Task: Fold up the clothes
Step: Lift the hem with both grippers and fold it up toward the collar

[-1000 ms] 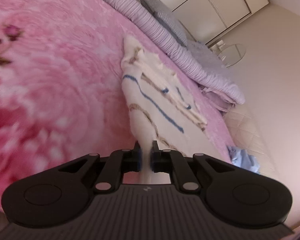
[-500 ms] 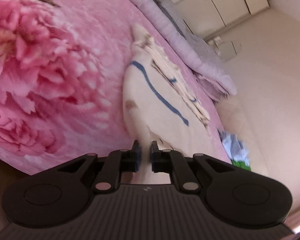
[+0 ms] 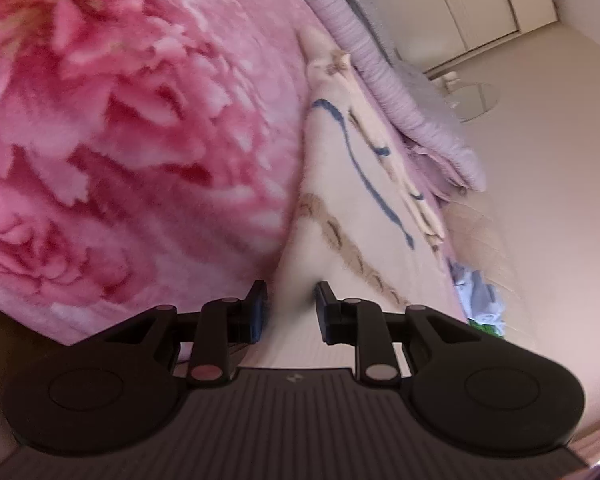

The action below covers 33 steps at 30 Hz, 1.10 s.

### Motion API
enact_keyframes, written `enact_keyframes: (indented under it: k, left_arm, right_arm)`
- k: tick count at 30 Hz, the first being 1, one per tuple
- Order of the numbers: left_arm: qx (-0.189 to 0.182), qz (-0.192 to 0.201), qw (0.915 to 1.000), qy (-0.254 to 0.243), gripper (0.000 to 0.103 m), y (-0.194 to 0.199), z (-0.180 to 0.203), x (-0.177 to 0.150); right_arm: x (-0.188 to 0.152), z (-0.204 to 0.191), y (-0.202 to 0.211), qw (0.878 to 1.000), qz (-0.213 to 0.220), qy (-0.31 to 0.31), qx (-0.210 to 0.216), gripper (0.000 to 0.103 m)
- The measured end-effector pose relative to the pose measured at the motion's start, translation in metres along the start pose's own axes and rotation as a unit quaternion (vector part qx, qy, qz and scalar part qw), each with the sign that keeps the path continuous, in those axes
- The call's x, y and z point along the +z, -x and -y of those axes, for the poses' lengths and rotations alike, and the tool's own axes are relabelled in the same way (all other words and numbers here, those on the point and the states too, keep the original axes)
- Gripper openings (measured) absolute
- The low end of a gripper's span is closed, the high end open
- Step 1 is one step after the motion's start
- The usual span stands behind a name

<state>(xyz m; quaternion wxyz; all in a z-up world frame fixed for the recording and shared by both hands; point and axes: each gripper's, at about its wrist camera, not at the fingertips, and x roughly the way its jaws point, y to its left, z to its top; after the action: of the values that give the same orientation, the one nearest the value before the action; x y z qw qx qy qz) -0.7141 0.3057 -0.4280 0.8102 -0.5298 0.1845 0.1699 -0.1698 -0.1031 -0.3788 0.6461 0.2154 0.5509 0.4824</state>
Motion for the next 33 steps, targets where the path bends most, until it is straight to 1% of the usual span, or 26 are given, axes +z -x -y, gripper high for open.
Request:
enact_keyframes:
  k: [2,5,8,9,11,13,14,15,16,17,18,20,22,26,29,31,32,33]
  left_arm:
    - [-0.01,-0.005,0.9999,-0.006,0.02,-0.002,-0.001,0.0]
    - [-0.016,-0.01,0.9996,-0.019,0.011,-0.005,0.002,-0.001]
    - [-0.018,-0.01,0.9995,-0.025,0.009,-0.005,0.003,-0.002]
    - [-0.018,-0.01,0.9995,-0.024,0.009,-0.005,0.003,-0.003]
    - [-0.017,-0.009,0.9995,-0.025,0.008,-0.006,0.004,-0.003]
    - [-0.015,-0.008,0.9994,-0.029,0.007,-0.005,0.006,-0.003]
    - [-0.014,-0.007,0.9993,-0.033,0.007,-0.003,0.008,-0.003]
    - [-0.014,-0.006,0.9992,-0.037,0.006,-0.001,0.009,-0.003]
    - [-0.013,-0.005,0.9991,-0.041,0.006,0.001,0.011,-0.003]
    - [-0.012,-0.004,0.9989,-0.045,0.006,0.004,0.013,-0.003]
    - [-0.017,-0.001,0.9987,-0.049,0.005,0.007,0.016,-0.002]
    - [-0.037,0.006,0.9982,-0.048,0.005,0.016,0.025,0.002]
    - [-0.061,0.017,0.9968,-0.048,0.005,0.027,0.037,0.01]
    - [-0.101,0.04,0.9917,-0.069,0.005,0.034,0.071,0.05]
    - [-0.134,0.053,0.9872,-0.069,0.005,0.013,0.094,0.106]
    - [-0.139,0.055,0.9868,-0.061,0.006,-0.018,0.102,0.149]
    - [-0.14,0.056,0.987,-0.057,0.006,-0.033,0.105,0.171]
    - [-0.134,0.055,0.988,-0.053,0.011,-0.053,0.108,0.194]
  right_arm:
    - [0.001,0.004,-0.007,1.0,-0.006,0.014,-0.002,0.021]
    - [0.0,0.01,-0.013,1.0,-0.004,0.029,-0.002,0.023]
    - [-0.004,0.021,-0.015,0.999,-0.006,0.02,0.027,0.023]
    - [-0.005,0.023,-0.016,0.999,-0.009,0.019,0.03,0.023]
    - [-0.007,0.026,-0.018,0.999,-0.015,0.024,0.03,0.023]
    - [-0.009,0.028,-0.022,0.999,-0.024,0.034,0.019,0.023]
    - [-0.01,0.027,-0.024,0.999,-0.03,0.044,0.008,0.022]
    - [-0.012,0.025,-0.026,0.998,-0.037,0.058,-0.005,0.012]
    - [-0.013,0.023,-0.027,0.996,-0.043,0.071,-0.01,0.008]
    - [-0.013,0.018,-0.024,0.996,-0.046,0.08,0.001,0.007]
    - [-0.012,0.013,-0.019,0.995,-0.046,0.082,0.022,0.007]
    - [-0.006,-0.001,-0.003,0.992,-0.036,0.097,0.068,0.007]
    - [0.005,-0.019,0.014,0.987,-0.022,0.118,0.106,0.007]
    - [0.049,-0.059,0.03,0.974,0.016,0.167,0.154,0.007]
    - [0.098,-0.088,0.015,0.965,0.046,0.186,0.181,0.007]
    - [0.132,-0.105,-0.009,0.962,0.066,0.192,0.181,0.007]
    - [0.151,-0.112,-0.026,0.964,0.079,0.188,0.168,0.007]
    - [0.168,-0.116,-0.045,0.97,0.091,0.174,0.146,0.007]
